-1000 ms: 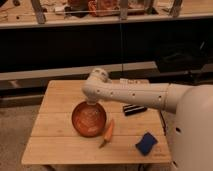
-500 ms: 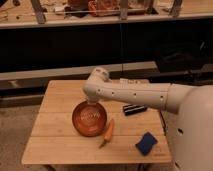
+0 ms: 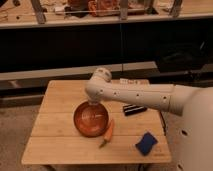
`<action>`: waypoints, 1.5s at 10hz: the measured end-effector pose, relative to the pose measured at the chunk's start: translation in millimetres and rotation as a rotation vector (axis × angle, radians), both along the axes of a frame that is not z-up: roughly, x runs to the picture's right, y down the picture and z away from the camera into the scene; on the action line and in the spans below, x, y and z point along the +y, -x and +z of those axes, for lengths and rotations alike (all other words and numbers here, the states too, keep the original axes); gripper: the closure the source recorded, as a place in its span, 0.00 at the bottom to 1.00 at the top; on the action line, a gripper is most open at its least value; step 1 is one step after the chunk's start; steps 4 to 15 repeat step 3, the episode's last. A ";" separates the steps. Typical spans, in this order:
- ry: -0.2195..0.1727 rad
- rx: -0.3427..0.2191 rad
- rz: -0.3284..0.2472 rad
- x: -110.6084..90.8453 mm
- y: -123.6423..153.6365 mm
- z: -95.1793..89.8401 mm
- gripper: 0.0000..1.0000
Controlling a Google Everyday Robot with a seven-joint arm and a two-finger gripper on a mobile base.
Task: Pick up the ceramic bowl
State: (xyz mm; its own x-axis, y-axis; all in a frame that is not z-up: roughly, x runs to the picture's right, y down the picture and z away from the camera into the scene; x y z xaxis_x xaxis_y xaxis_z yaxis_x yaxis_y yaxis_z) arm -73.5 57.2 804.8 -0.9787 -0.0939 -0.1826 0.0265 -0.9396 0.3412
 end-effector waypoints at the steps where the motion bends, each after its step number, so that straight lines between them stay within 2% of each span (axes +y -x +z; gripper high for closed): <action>1: 0.000 -0.004 -0.005 1.2 -2.0 -0.1 0.99; 15: -0.004 -0.009 -0.012 0.4 -3.7 -2.7 0.99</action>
